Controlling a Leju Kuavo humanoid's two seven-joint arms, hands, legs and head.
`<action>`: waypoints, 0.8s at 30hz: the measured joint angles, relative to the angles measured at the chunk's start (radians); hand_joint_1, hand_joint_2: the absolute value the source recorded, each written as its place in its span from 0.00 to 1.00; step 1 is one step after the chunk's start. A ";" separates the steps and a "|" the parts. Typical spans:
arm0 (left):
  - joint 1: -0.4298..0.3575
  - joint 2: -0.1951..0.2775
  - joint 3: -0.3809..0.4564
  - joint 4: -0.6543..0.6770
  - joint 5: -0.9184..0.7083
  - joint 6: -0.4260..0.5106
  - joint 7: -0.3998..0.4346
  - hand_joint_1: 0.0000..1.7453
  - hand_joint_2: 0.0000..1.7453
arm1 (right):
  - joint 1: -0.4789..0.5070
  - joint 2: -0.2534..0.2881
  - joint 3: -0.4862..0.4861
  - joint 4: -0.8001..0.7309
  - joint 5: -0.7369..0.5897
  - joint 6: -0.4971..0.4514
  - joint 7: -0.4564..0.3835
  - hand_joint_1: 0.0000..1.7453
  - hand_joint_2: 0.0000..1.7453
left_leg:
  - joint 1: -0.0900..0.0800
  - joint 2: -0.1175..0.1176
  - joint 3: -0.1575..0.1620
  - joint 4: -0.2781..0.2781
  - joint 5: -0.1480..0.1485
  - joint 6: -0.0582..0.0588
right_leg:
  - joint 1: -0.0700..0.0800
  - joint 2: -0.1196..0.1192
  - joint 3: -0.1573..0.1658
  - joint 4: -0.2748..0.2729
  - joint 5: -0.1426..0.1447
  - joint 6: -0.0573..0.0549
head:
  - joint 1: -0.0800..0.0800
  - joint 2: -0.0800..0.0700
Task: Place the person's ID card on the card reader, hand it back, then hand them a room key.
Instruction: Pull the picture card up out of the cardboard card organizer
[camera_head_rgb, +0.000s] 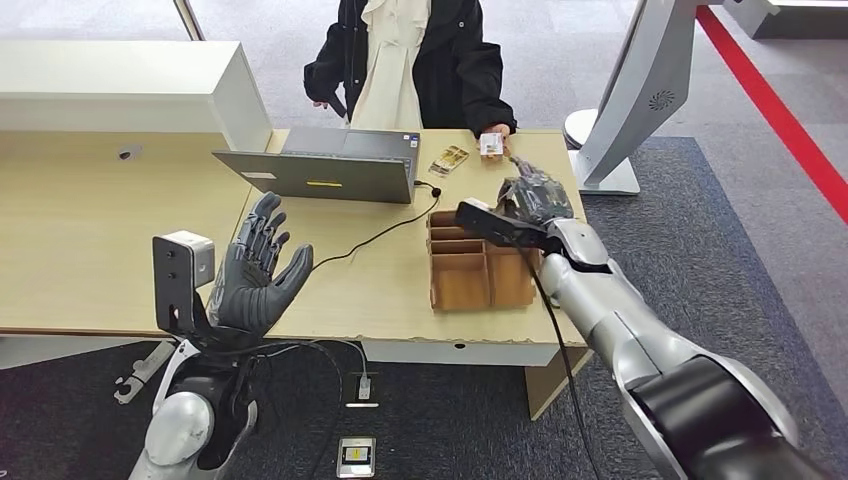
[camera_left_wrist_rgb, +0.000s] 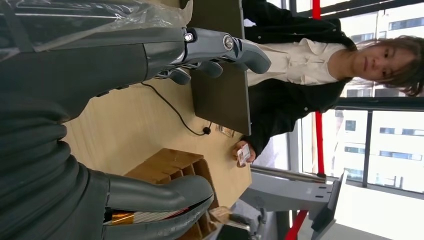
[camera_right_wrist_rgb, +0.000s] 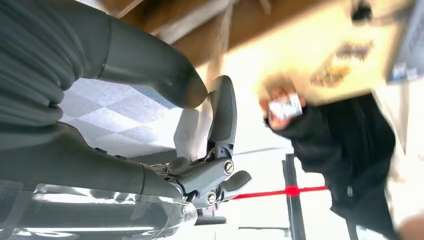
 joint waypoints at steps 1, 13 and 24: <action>0.000 0.000 0.000 0.002 0.000 0.000 -0.001 0.00 1.00 | -0.019 0.000 -0.004 0.000 -0.003 -0.006 -0.002 1.00 1.00 | 0.000 0.000 0.000 0.000 0.000 0.000 | 0.000 0.000 0.000 0.000 0.000 0.000 | 0.000 0.000; -0.041 -0.019 -0.001 0.016 -0.002 -0.032 -0.032 0.00 1.00 | -0.253 -0.009 -0.024 0.001 0.030 0.012 0.016 1.00 1.00 | 0.000 0.000 -0.001 0.000 0.000 0.000 | 0.000 0.000 -0.001 0.000 0.000 0.000 | 0.000 0.000; -0.052 -0.026 -0.001 0.037 0.011 -0.082 -0.039 0.00 1.00 | -0.236 -0.022 -0.024 0.024 0.051 0.080 0.076 1.00 1.00 | 0.000 0.000 -0.001 0.000 0.000 0.000 | 0.000 0.000 -0.001 0.000 0.000 0.000 | 0.000 0.000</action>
